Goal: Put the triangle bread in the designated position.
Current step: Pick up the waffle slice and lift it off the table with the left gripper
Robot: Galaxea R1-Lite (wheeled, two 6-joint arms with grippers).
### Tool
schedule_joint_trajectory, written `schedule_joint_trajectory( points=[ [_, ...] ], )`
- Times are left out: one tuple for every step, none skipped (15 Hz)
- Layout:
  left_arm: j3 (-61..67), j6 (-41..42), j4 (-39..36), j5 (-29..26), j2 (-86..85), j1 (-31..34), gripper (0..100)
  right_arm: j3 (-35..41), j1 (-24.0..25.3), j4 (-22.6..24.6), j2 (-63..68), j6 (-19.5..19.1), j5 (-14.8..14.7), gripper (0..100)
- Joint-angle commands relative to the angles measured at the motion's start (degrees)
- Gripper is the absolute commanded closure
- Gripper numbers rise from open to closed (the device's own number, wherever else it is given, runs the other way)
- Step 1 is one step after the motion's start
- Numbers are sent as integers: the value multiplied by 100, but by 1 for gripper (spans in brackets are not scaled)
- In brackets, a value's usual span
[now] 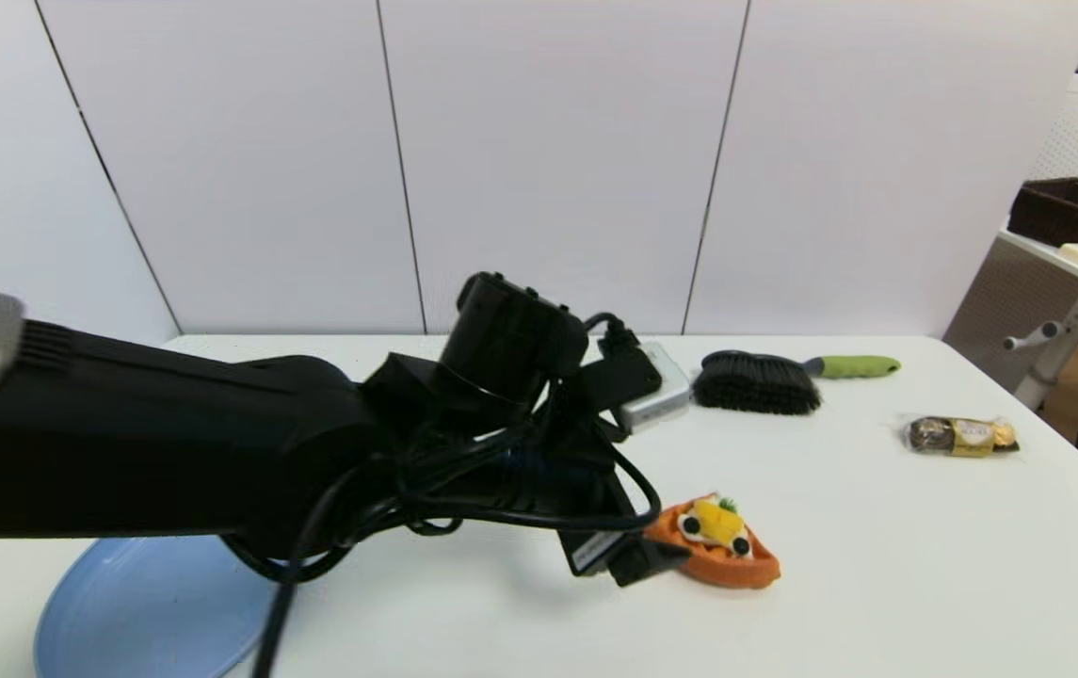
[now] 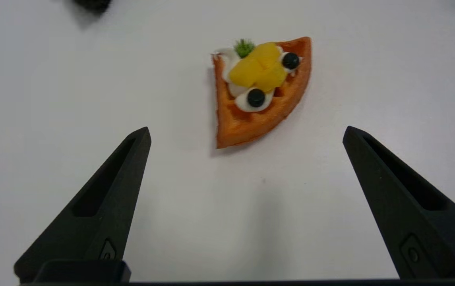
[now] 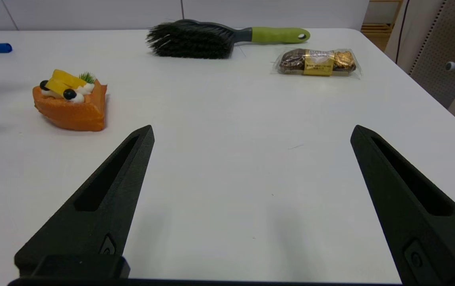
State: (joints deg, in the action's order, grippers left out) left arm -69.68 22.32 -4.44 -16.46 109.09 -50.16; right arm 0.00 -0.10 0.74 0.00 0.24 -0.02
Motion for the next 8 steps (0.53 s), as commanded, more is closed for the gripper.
schedule_joint_trajectory(
  points=[
    [-81,53,-22,-745,569,-37,0,0,1,5,0,2,2,0],
    [-125,62,-31,-798,657,-37,0,0,1,5,0,2,2,0],
    [-186,79,-31,-806,754,-37,0,0,1,5,0,2,2,0],
    [-309,123,-40,-806,859,-37,0,0,1,5,0,2,2,0],
    [-459,176,-31,-806,965,-37,0,0,1,5,0,2,2,0],
    [-582,185,-31,-806,1079,-37,0,0,1,5,0,2,2,0],
    [-678,176,-31,-806,1193,-37,0,0,1,5,0,2,2,0],
    [-757,159,-22,-806,1263,-37,0,0,1,5,0,2,2,0]
  ],
)
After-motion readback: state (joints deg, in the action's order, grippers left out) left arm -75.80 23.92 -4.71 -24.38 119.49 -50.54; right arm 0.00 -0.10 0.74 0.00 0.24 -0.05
